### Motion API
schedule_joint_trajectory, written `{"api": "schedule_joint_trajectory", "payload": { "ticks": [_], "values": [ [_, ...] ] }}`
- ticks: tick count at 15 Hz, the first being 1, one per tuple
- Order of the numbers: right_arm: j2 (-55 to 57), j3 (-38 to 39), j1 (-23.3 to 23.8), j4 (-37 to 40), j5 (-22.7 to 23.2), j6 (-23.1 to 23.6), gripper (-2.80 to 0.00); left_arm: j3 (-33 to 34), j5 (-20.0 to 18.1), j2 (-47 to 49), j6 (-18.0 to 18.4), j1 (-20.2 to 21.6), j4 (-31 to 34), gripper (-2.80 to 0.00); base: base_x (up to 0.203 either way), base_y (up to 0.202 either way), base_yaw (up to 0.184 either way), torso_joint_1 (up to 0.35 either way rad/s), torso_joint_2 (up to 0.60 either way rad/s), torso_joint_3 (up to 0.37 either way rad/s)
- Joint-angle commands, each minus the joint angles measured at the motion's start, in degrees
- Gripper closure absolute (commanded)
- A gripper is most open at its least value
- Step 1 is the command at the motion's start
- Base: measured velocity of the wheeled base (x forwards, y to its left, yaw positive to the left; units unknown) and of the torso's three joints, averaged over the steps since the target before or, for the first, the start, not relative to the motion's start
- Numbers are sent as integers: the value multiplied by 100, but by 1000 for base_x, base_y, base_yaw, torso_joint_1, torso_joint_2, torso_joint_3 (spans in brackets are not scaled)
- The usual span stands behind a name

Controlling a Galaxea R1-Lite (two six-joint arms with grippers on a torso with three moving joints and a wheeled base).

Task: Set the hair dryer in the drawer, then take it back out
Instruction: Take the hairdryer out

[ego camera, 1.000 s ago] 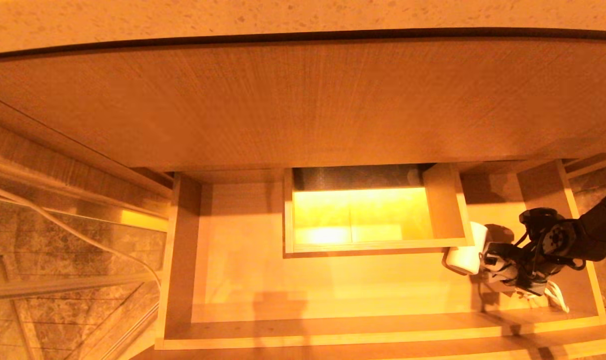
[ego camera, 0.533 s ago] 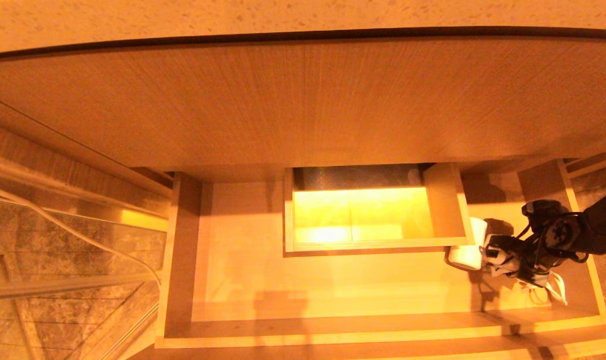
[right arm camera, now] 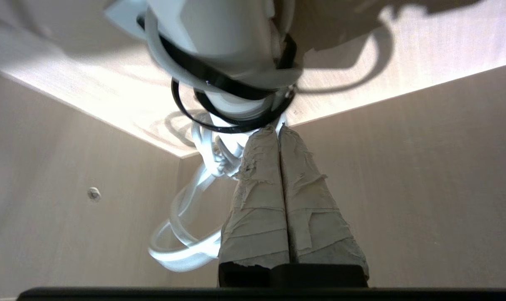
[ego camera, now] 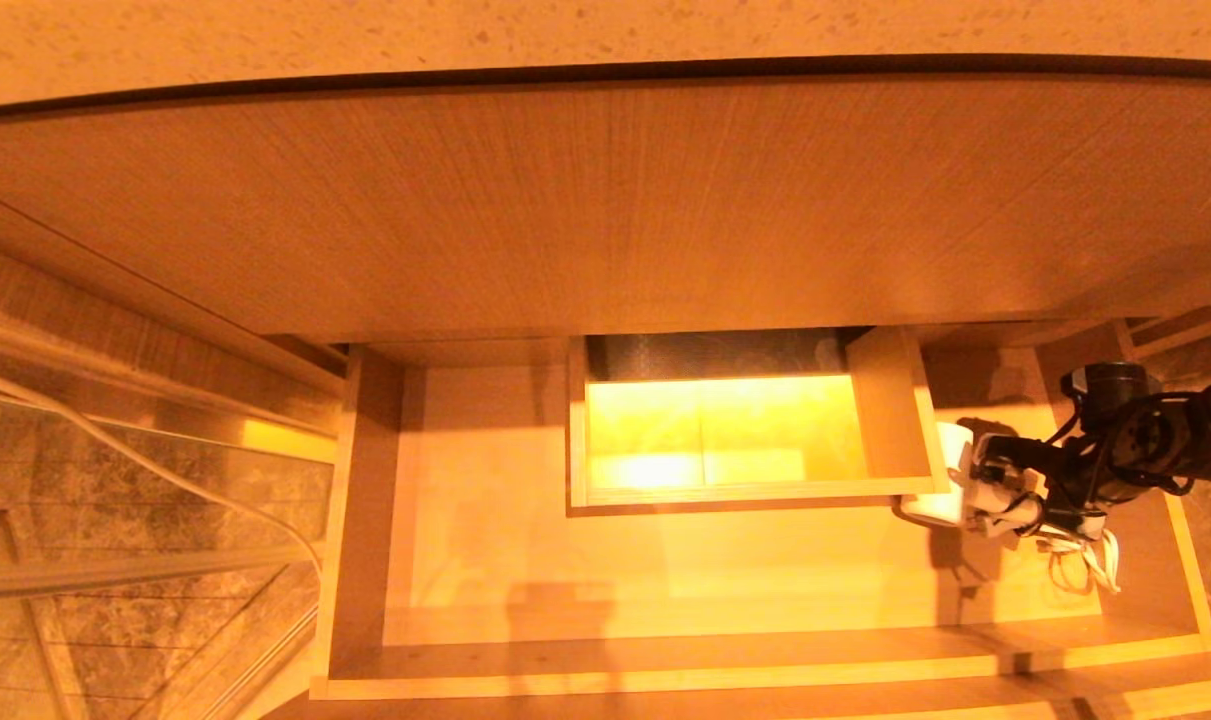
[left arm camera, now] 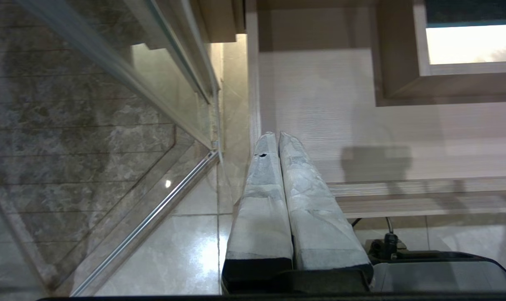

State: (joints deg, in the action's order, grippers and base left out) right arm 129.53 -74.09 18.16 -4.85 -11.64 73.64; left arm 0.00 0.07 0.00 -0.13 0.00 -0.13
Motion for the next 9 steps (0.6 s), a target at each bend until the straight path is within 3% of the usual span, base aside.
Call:
{"api": "schedule_joint_trajectory", "payload": {
  "ticks": [1,9],
  "values": [
    [-170,29,3,1,-14,60,0,0,2,0,-4,0,-4,0,0,0,0,0,0,0],
    [-611,528,124,-40,-15,289,0,0,2,0,-4,0,-4,0,0,0,0,0,0,0]
  ]
}}
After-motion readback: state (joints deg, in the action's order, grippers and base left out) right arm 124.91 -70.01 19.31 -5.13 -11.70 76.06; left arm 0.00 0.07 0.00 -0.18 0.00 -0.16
